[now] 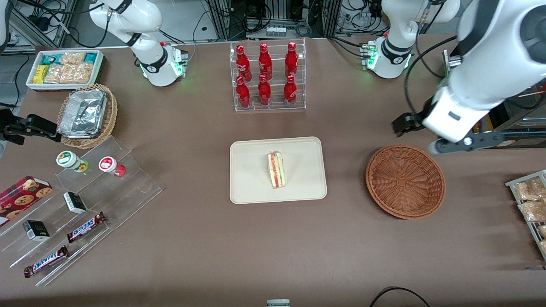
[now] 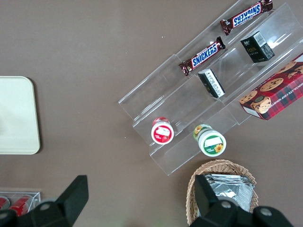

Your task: Place sandwich from basket to tray

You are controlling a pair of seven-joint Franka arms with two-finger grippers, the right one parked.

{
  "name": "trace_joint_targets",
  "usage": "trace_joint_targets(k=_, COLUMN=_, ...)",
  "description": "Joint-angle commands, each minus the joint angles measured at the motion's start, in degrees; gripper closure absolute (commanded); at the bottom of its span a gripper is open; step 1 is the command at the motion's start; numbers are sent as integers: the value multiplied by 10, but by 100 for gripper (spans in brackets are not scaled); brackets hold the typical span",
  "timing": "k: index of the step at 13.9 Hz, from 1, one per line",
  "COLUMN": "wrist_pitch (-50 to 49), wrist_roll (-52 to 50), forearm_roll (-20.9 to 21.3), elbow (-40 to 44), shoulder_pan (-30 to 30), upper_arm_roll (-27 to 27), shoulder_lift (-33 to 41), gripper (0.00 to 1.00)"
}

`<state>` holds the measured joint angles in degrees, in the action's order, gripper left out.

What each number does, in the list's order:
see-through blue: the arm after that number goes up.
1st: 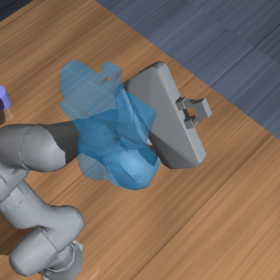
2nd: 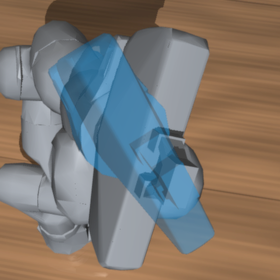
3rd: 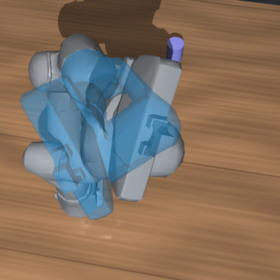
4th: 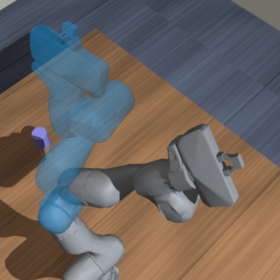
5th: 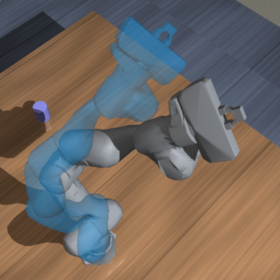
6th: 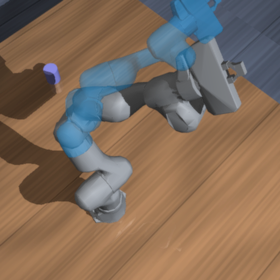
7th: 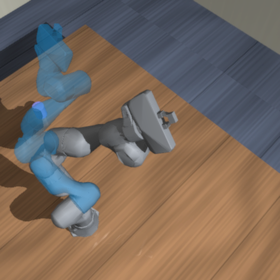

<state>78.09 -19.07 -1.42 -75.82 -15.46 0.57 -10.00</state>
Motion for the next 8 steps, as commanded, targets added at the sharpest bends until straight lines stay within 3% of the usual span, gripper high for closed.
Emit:
trace_joint_targets(k=1, wrist_pitch=2, wrist_roll=54, forearm_roll=-2, elbow=-75, shoulder_pan=25, upper_arm_roll=-4, shoulder_lift=70, gripper=0)
trace_joint_targets(k=6, wrist_pitch=33, wrist_roll=126, forearm_roll=-3, elbow=-165, shoulder_pan=82, upper_arm_roll=-4, shoulder_lift=136, gripper=0)
trace_joint_targets(k=8, wrist_pitch=36, wrist_roll=130, forearm_roll=-2, elbow=-164, shoulder_pan=96, upper_arm_roll=-5, shoulder_lift=137, gripper=0)
